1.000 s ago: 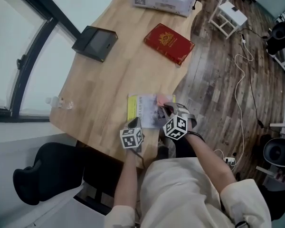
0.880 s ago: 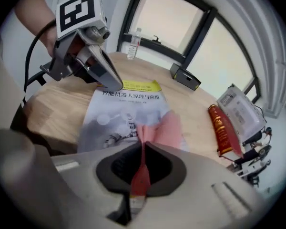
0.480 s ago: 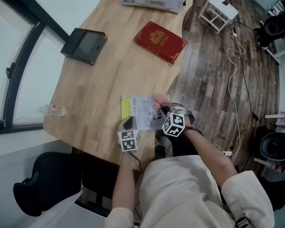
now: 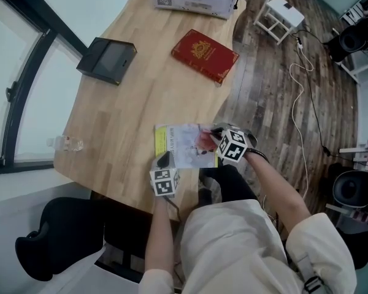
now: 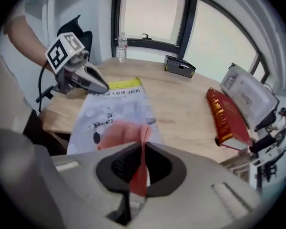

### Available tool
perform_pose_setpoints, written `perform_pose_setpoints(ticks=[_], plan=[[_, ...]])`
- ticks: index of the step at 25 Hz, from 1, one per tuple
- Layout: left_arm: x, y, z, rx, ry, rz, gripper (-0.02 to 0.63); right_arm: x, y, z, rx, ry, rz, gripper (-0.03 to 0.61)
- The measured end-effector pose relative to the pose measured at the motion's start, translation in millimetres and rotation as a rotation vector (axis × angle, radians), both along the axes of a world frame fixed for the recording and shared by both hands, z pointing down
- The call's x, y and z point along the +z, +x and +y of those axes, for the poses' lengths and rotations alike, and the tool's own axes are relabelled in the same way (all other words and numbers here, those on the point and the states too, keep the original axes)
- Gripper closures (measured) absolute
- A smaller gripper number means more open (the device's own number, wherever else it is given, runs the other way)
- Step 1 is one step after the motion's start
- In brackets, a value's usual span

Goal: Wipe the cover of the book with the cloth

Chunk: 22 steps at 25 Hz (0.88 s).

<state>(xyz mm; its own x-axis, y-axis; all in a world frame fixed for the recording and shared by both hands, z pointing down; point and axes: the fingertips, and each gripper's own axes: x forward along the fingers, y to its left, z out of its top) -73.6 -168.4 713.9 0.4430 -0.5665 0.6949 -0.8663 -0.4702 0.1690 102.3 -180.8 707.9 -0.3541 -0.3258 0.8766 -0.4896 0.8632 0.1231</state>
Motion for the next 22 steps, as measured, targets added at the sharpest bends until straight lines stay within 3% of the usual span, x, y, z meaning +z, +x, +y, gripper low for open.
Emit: perform_pose_setpoints(ticks=[5, 7, 10, 14, 17, 19, 22], plan=[[-1, 1, 0, 0.001, -0.007, 0.005, 0.607, 16, -6, 15, -0.158, 0.239, 0.225, 0.560], [-2, 1, -1, 0.001, -0.008, 0.007, 0.607, 15, -11, 19, -0.136, 0.205, 0.195, 0.555], [-1, 1, -1, 0.000, -0.007, 0.006, 0.607, 10, -19, 23, -0.078, 0.076, 0.073, 0.524], [-1, 0, 0, -0.001, -0.007, 0.002, 0.607, 3, -27, 35, -0.137, -0.022, 0.005, 0.463], [-2, 1, 0, 0.000, -0.005, 0.002, 0.607, 2, -32, 49, -0.205, -0.074, -0.011, 0.363], [-2, 1, -1, 0.000, -0.004, 0.003, 0.607, 0, -34, 57, -0.252, -0.085, -0.014, 0.310], [-1, 0, -2, 0.001, -0.001, 0.001, 0.607, -7, -34, 50, -0.260, -0.006, -0.013, 0.305]])
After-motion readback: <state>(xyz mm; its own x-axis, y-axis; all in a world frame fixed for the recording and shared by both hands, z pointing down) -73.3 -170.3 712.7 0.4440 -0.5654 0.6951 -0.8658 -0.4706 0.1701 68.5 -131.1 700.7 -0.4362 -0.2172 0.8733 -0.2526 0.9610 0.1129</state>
